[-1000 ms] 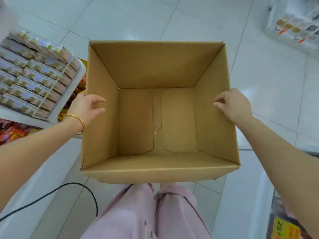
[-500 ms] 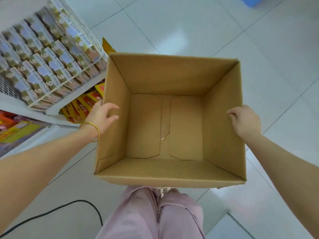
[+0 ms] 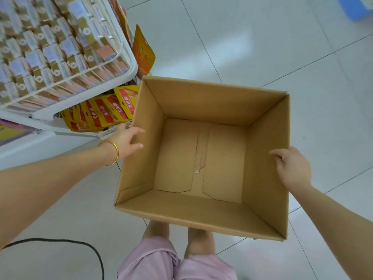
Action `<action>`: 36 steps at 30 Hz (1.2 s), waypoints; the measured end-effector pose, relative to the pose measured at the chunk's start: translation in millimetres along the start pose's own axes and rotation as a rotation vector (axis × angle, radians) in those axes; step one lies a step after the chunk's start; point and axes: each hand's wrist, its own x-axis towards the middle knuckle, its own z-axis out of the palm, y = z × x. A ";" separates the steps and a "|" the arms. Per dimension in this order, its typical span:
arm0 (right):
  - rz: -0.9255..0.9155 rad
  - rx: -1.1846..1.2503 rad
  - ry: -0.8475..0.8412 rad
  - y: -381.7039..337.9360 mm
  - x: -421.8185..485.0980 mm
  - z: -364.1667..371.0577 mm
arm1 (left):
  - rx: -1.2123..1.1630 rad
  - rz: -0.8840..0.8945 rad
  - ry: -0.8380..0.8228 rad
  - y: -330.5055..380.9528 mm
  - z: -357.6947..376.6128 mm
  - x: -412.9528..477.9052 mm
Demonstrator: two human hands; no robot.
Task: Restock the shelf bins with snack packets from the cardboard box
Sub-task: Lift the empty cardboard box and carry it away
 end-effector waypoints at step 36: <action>-0.512 -0.135 -0.015 -74.6 111.3 168.9 | -0.408 -0.396 0.128 -118.5 191.3 -8.3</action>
